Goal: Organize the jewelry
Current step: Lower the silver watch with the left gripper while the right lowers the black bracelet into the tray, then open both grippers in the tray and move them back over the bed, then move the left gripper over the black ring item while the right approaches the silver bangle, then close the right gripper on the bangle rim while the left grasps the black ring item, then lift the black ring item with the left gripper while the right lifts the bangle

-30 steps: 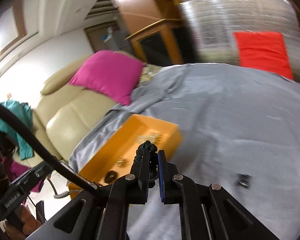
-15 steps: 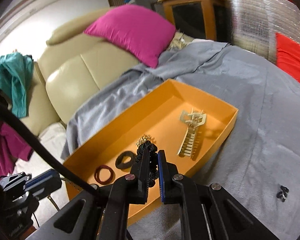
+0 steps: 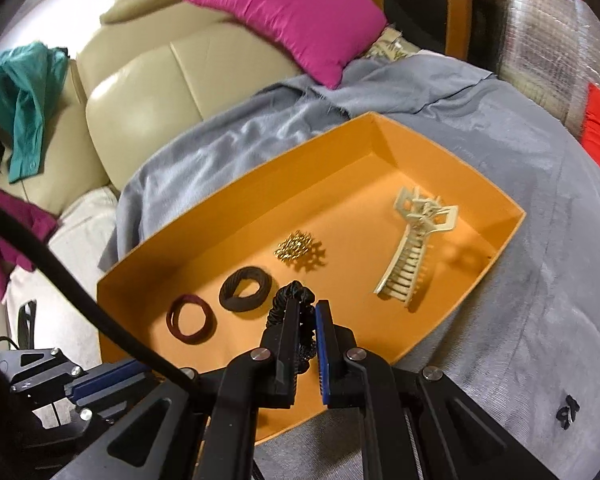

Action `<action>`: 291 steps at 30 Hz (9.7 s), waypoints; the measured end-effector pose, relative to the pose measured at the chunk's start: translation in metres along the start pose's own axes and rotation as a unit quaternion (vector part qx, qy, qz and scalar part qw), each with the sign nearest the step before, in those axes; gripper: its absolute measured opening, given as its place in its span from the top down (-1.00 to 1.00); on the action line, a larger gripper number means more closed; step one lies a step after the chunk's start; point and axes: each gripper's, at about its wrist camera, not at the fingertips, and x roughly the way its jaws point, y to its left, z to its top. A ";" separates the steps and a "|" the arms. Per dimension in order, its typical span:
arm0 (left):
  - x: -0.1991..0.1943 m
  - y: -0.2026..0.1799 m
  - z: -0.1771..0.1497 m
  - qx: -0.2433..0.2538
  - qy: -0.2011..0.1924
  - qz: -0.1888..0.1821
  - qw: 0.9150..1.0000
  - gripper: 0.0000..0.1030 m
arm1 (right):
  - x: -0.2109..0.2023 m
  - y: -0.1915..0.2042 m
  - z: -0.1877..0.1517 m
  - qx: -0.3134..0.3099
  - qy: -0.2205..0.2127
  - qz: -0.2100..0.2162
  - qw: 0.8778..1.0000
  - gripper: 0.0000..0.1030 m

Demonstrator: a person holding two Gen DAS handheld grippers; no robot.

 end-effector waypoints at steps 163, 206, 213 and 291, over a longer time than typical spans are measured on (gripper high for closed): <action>0.174 -0.287 0.037 0.180 0.135 -0.033 0.974 -0.52 | -0.221 -0.451 -0.338 0.595 -0.157 -0.119 0.779 0.25; 0.198 -0.298 0.037 0.156 0.130 -0.058 0.978 0.43 | -0.221 -0.402 -0.292 0.553 -0.192 -0.052 0.809 0.83; 0.202 -0.297 0.036 0.152 0.135 -0.069 0.977 0.22 | -0.194 -0.388 -0.278 0.537 -0.157 -0.021 0.828 0.83; 0.180 -0.326 0.015 0.245 0.068 0.002 0.967 0.79 | -0.150 -0.355 -0.251 0.430 -0.054 -0.105 0.895 0.90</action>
